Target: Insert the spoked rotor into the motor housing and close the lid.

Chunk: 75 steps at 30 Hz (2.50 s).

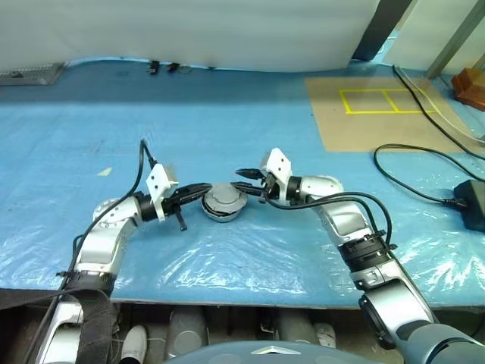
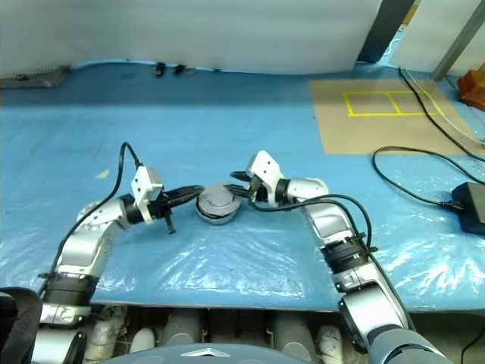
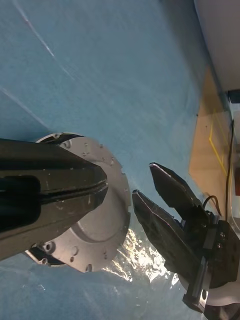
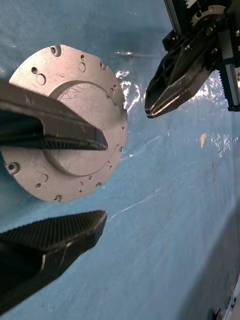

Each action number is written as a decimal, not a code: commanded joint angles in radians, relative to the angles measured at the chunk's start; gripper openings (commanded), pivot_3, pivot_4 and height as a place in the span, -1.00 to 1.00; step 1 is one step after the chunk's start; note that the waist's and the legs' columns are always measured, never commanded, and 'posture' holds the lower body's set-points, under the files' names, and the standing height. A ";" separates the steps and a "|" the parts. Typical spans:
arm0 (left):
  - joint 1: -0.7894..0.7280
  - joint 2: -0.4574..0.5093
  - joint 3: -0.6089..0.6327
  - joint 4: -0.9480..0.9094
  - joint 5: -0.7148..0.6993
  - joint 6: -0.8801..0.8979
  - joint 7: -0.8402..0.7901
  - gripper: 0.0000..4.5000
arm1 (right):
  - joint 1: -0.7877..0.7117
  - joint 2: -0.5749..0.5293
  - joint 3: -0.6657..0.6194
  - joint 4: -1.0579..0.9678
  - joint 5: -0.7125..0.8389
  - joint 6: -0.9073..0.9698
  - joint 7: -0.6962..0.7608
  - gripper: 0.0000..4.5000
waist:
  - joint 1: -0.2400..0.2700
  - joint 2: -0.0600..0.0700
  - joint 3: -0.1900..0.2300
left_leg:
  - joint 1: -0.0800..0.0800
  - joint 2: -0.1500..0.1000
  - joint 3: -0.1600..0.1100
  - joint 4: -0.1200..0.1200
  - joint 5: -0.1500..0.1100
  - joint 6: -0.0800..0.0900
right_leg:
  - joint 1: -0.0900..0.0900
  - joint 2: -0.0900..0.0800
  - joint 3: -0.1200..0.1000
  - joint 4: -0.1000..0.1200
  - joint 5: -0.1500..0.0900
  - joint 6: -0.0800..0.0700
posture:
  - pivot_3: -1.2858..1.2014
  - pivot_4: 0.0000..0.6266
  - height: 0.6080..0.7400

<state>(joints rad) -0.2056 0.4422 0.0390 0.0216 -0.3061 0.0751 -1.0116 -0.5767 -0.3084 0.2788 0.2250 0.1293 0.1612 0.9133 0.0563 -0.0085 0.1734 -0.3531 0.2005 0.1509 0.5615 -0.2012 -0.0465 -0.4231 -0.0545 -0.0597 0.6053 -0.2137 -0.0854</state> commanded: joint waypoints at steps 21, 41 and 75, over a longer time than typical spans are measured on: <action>0.194 0.020 0.093 -0.164 -0.069 -0.046 0.144 -1.00 | -0.074 0.070 0.041 0.025 -0.011 0.030 0.080 0.99 | -0.016 0.000 0.000 | 0.001 0.001 0.000 0.001 -0.002 0.004 | 0.000 0.001 0.001 0.001 0.000 0.000 | 0.03 -0.52 1.00; 0.215 0.008 0.069 -0.197 -0.068 -0.037 0.192 -1.00 | -0.077 0.113 0.071 0.122 -0.039 0.059 0.078 0.30 | -0.016 0.000 0.000 | 0.002 0.001 0.001 0.002 -0.002 0.004 | 0.000 0.001 0.001 0.002 0.000 -0.001 | 0.03 -0.52 1.00; 0.194 0.022 0.073 -0.179 -0.071 -0.033 0.218 -1.00 | -0.068 0.120 0.086 0.185 -0.105 0.028 0.048 0.30 | -0.016 0.001 0.000 | 0.004 0.001 0.001 0.004 -0.002 0.004 | 0.003 0.001 0.002 0.004 0.001 -0.002 | 0.03 -0.52 1.00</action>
<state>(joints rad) -0.0012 0.4621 0.1103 -0.1348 -0.3704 0.0512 -0.7934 -0.6540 -0.1760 0.3661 0.3786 0.0286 0.1808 0.9568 0.0398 -0.0080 0.1731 -0.3485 0.2019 0.1521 0.5653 -0.2034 -0.0426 -0.4192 -0.0535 -0.0579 0.6094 -0.2126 -0.0871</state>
